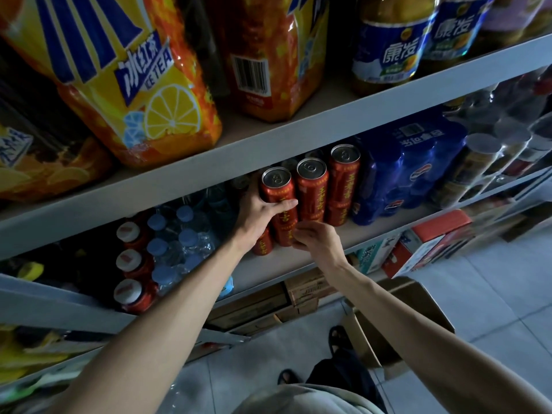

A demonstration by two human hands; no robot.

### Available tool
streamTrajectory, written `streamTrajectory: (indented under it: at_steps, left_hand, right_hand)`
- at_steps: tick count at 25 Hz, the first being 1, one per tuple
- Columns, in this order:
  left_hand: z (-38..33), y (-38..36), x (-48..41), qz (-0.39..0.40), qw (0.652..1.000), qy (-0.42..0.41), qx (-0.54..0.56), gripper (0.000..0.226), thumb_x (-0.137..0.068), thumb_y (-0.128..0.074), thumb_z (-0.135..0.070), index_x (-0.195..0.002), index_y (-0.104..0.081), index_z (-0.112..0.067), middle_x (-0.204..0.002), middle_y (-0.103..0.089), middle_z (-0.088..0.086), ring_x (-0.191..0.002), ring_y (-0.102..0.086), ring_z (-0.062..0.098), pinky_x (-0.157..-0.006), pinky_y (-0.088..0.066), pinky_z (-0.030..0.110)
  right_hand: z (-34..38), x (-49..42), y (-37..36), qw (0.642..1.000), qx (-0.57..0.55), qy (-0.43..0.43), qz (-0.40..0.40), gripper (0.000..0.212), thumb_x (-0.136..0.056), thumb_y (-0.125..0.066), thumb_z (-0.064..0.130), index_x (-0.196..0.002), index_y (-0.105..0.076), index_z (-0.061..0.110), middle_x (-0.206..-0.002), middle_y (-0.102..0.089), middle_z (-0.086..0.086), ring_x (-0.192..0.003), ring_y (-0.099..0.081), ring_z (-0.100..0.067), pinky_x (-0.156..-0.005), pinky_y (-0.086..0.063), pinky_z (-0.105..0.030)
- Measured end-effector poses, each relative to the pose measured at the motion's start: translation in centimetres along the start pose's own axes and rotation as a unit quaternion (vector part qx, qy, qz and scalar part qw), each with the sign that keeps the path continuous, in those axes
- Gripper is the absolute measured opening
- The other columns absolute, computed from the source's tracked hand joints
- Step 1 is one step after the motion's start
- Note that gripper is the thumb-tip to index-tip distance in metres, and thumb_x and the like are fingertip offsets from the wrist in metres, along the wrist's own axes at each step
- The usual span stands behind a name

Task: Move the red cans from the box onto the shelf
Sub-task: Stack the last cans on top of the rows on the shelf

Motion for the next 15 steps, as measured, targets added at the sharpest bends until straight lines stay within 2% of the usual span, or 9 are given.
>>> streamTrajectory:
  at_steps: [3,8,11,15]
  left_hand:
    - [0.4,-0.1,-0.1,-0.006,1.0,0.007,-0.004,0.081,-0.063,-0.09,-0.015,-0.132,-0.049,-0.008,-0.126,-0.063,0.011,-0.119,-0.059,0.022,-0.108,-0.043,0.045]
    - [0.6,-0.3,-0.2,0.001,1.0,0.003,-0.017,0.084,-0.063,-0.09,-0.015,-0.134,-0.047,-0.009,-0.127,-0.063,0.009,-0.119,-0.059,0.019,-0.107,-0.044,0.041]
    - [0.8,-0.4,-0.1,0.011,0.999,-0.003,-0.037,0.09,-0.061,-0.09,-0.011,-0.137,-0.041,-0.008,-0.127,-0.062,0.009,-0.118,-0.06,0.02,-0.105,-0.045,0.037]
    - [1.1,-0.5,-0.1,0.025,0.997,-0.004,-0.067,0.085,-0.063,-0.089,-0.01,-0.135,-0.044,-0.009,-0.125,-0.063,0.008,-0.116,-0.06,0.018,-0.104,-0.045,0.033]
  right_hand:
    - [0.0,-0.7,-0.6,0.999,-0.034,-0.014,-0.001,0.009,-0.088,-0.067,-0.002,-0.089,-0.069,0.007,-0.084,-0.073,-0.009,-0.069,-0.073,-0.014,-0.067,-0.06,-0.024]
    - [-0.4,-1.5,-0.7,1.0,-0.023,-0.02,-0.009,0.002,-0.089,-0.071,0.01,-0.089,-0.069,0.01,-0.089,-0.074,-0.014,-0.082,-0.073,-0.027,-0.082,-0.06,-0.041]
    - [-0.2,-1.9,-0.4,1.0,0.005,-0.006,-0.008,0.008,-0.091,-0.069,0.015,-0.096,-0.071,0.009,-0.095,-0.075,-0.016,-0.086,-0.074,-0.027,-0.084,-0.06,-0.043]
    - [0.1,-2.2,-0.1,0.999,0.037,-0.002,-0.011,0.006,-0.091,-0.069,0.021,-0.088,-0.073,0.018,-0.091,-0.077,-0.009,-0.086,-0.075,-0.023,-0.085,-0.059,-0.046]
Point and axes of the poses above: each hand's wrist, its own x-axis away from the middle knuckle, its own y-axis out of the back of the hand, z = x × y, the point moved 9 cm from there along -x, towards the middle knuckle
